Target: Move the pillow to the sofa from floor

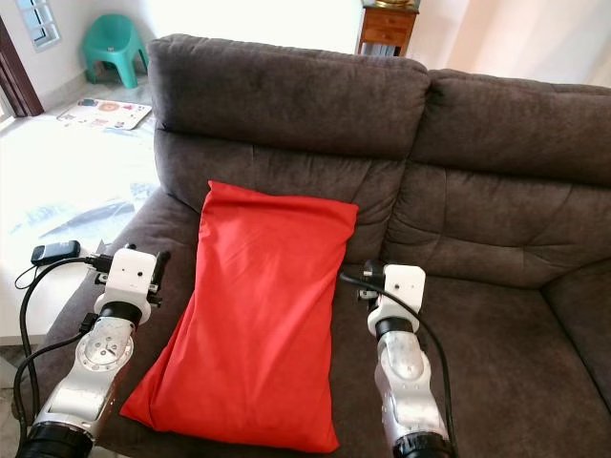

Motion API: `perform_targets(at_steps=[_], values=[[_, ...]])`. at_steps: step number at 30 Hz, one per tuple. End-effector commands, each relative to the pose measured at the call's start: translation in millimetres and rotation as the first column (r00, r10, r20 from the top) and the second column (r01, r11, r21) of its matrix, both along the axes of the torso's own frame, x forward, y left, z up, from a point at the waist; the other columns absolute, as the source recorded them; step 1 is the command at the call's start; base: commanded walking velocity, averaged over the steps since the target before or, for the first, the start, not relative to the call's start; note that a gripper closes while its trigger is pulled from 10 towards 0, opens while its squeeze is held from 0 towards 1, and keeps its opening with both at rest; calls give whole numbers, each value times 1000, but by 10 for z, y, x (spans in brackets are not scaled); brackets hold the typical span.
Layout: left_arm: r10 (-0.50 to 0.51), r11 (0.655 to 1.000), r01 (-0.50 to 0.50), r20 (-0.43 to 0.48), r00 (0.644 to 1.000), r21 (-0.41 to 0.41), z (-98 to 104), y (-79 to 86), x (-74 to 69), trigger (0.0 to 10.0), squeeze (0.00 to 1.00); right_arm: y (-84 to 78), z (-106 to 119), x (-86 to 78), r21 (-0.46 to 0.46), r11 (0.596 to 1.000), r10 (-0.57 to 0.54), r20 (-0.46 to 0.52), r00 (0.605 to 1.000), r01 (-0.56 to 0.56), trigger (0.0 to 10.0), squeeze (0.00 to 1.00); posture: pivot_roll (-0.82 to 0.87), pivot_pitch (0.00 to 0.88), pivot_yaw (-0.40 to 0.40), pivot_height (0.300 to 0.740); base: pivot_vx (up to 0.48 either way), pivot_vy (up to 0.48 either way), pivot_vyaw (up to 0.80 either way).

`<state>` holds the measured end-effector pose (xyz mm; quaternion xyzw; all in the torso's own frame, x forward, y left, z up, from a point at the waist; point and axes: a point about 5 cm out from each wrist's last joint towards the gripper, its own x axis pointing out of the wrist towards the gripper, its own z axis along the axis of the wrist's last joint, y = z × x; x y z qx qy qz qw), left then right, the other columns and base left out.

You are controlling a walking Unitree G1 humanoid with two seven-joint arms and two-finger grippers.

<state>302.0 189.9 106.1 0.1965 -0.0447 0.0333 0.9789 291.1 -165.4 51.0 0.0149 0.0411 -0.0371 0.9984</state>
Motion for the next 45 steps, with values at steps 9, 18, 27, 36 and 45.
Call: perform_targets(at_steps=[9,18,27,36,45], values=[[-34,999,34,7,999,-21,-66,-107,123,10000,0,-314,-567,-355,-1,989,-146,-225,963,150,10000,0,84,0,-57,740,0,0,0],[-58,998,55,-90,994,-35,-247,-75,186,10000,0,-133,-672,-367,35,990,-124,-261,957,138,10000,0,55,0,-6,740,0,0,0],[-64,992,14,-401,914,-127,-799,15,46,10000,0,-193,-928,-575,-4,989,-135,-421,897,146,10000,0,37,0,10,740,0,0,0],[-24,984,-75,-544,839,-159,-1121,105,-191,10000,0,-275,-1084,-740,-43,991,-133,-538,833,130,10000,0,50,0,-12,740,0,0,0],[43,978,-163,-642,766,-129,-1358,310,-491,10000,0,-264,-1260,-992,-53,992,-124,-650,750,118,10000,0,57,0,-21,740,0,0,0]])
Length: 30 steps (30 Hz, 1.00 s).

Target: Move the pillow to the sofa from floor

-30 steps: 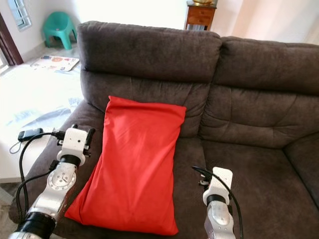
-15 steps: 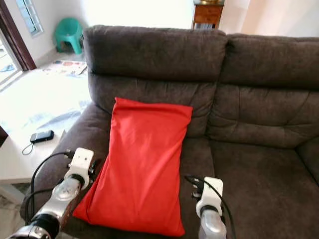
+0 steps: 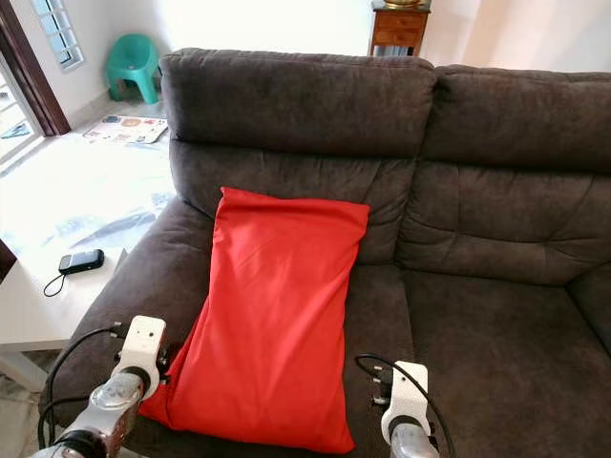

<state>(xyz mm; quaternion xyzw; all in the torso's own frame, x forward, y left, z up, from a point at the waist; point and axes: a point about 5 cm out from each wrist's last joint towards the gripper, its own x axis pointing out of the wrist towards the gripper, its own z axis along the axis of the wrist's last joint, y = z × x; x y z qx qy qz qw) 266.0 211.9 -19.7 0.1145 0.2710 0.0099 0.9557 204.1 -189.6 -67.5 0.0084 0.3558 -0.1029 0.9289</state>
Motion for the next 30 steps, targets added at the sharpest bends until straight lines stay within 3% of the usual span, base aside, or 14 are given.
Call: perform_targets(at_steps=[1,3,7,9,14,30], values=[[33,999,-33,-62,997,2,-101,90,-131,10000,0,-22,-74,-121,-12,1000,1,-63,998,-2,10000,0,57,0,-21,740,0,0,0],[51,999,-52,-117,992,-2,-192,134,-255,10000,0,-50,-119,-213,-19,1000,1,-96,995,-2,10000,0,64,0,-24,740,0,0,0],[58,998,-62,-149,987,-17,-246,138,-326,10000,0,-65,-119,-222,-17,1000,-8,-91,996,7,10000,0,66,0,-25,740,0,0,0],[67,997,-75,-190,979,-31,-322,138,-434,10000,0,-81,-107,-209,-20,1000,-17,-79,997,16,10000,0,57,0,-23,740,0,0,0],[71,994,-88,-220,973,-69,-369,98,-485,10000,0,-78,-94,-181,-21,1000,-7,-72,997,5,10000,0,58,0,-23,740,0,0,0],[70,994,-89,-244,967,-67,-421,97,-571,10000,0,51,-121,-194,13,1000,23,-84,996,-22,10000,0,54,0,-34,740,0,0,0]])
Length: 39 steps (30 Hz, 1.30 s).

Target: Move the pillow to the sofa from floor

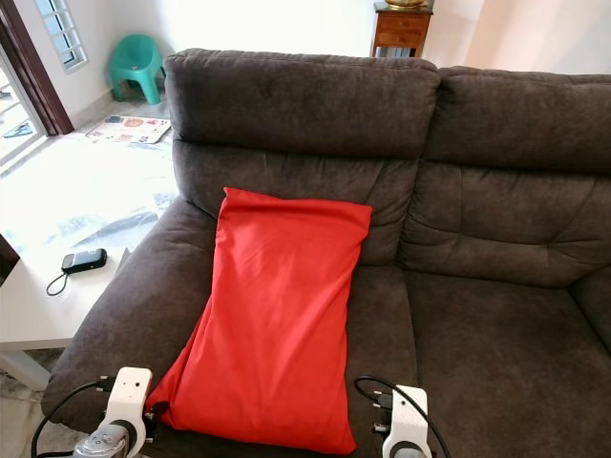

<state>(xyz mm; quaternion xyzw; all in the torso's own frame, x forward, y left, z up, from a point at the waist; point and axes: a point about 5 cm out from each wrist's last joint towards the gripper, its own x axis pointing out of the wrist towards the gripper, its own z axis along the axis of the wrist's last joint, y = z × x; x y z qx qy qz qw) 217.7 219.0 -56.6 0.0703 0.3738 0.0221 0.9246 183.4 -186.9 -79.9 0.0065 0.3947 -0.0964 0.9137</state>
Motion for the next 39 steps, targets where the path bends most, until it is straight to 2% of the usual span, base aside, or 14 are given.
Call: perform_targets(at_steps=[1,17,30,39], values=[[8,1000,-8,-37,999,-5,-57,28,-98,10000,0,29,-2,6,4,1000,14,-4,1000,-14,10000,0,54,0,-34,740,0,0,0],[39,999,-38,-112,993,13,-158,102,-298,10000,0,-4,-34,-49,15,1000,18,-41,999,-18,10000,0,47,0,-36,740,0,0,0],[34,999,-32,-122,992,20,-156,108,-291,10000,0,-49,-83,-153,27,999,-19,-85,996,21,10000,0,43,0,-27,740,0,0,0],[32,999,-30,-117,993,22,-145,106,-267,10000,0,-51,-79,-143,27,999,-26,-82,996,28,10000,0,50,0,-30,740,-161,0,0]])
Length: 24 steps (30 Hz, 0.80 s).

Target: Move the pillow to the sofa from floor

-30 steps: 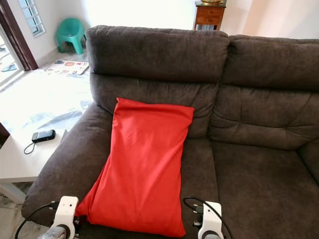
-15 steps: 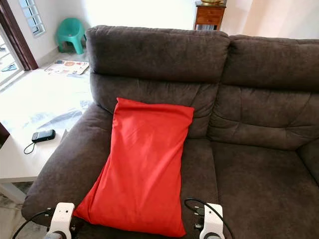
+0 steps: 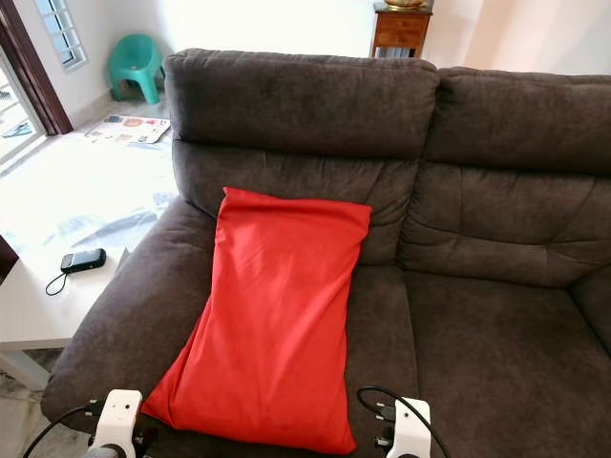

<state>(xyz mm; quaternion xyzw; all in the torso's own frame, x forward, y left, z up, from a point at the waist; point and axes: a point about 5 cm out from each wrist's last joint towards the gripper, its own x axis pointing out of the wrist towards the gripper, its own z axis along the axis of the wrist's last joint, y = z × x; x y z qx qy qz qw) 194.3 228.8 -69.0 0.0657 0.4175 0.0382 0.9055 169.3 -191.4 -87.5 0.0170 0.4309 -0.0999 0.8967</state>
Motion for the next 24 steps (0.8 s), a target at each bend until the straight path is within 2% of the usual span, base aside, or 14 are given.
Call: perform_targets(at_steps=[1,24], values=[[-9,1000,9,-25,1000,15,-20,9,-32,10000,0,-8,-1,0,4,1000,-11,-3,1000,11,10000,0,52,0,-31,740,-247,0,0],[3,1000,-3,-21,1000,12,-24,12,-44,10000,0,-15,-3,-3,9,1000,-5,-10,1000,5,10000,0,51,0,-35,740,-274,0,0]])
